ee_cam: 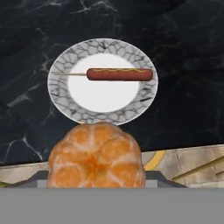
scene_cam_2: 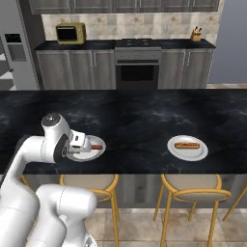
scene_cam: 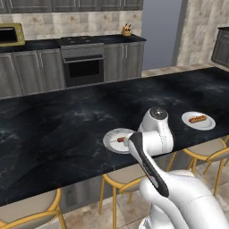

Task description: Pick up the tangerine and peach from the fridge and place one fruit on each plate on the dining counter.

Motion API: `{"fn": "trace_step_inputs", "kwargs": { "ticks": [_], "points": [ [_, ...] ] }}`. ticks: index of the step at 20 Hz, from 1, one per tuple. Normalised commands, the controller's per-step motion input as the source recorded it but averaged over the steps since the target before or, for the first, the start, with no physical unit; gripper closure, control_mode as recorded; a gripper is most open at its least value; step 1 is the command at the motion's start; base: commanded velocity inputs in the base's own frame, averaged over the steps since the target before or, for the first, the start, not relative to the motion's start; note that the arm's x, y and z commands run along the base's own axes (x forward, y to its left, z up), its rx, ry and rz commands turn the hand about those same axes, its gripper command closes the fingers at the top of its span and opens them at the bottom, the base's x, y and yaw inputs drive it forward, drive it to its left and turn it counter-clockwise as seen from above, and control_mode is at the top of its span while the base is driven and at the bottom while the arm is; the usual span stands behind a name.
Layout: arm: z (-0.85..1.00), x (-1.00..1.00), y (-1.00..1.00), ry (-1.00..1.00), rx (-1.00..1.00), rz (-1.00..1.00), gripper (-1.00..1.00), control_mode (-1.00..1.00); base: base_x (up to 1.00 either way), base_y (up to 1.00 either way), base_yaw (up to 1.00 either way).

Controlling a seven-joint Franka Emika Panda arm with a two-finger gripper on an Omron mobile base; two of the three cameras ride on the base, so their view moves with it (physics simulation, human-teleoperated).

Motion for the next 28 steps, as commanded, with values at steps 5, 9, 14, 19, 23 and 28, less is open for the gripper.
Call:
{"fn": "trace_step_inputs", "kwargs": {
  "ticks": [5,9,14,19,23,28],
  "points": [
    [-0.27,0.64,0.01,-0.01,0.00,0.00,1.00,-1.00,0.00,0.00,0.00],
    [0.00,-0.11,0.34,0.00,0.00,0.04,1.00,-1.00,0.00,0.00,0.00],
    [-0.18,-0.01,0.15,0.06,0.00,0.11,1.00,-1.00,0.00,0.00,0.00],
    [-0.47,0.29,-0.02,0.14,0.01,0.11,1.00,-1.00,0.00,0.00,0.00],
    [-0.12,0.25,0.00,0.14,0.01,0.02,1.00,-1.00,0.00,0.00,0.00],
    [0.00,0.44,0.01,0.17,0.00,0.00,1.00,-1.00,0.00,0.00,0.00]
  ]
}}
